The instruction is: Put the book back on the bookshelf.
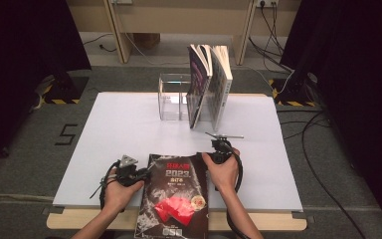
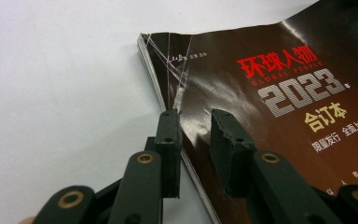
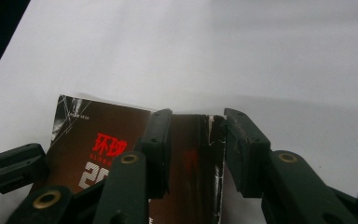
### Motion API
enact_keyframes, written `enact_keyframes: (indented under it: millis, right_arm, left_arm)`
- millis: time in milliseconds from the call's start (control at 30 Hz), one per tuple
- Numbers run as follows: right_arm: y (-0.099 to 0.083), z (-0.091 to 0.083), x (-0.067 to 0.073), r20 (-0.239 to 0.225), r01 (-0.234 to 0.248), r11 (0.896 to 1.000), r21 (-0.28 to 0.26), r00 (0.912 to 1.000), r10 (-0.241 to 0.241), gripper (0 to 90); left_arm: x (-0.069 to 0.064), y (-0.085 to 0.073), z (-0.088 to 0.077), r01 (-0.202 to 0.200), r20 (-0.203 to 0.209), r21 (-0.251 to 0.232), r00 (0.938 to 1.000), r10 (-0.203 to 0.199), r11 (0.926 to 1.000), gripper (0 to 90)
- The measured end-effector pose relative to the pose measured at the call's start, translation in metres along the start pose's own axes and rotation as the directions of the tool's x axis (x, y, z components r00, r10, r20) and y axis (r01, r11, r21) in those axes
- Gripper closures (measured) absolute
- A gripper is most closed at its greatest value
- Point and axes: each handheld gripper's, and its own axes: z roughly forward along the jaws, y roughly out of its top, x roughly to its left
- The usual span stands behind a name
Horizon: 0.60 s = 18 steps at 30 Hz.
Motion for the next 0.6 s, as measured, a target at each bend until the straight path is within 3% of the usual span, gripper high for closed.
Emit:
enact_keyframes:
  millis: [600]
  right_arm:
    - [-0.0043,0.0015,-0.0089,-0.039,-0.018,0.997,0.071,0.9990,0.021,65.9]
  left_arm:
    - [0.0004,-0.0004,0.0001,-0.005,0.000,0.001,1.0000,0.005,1.0000,72.1]
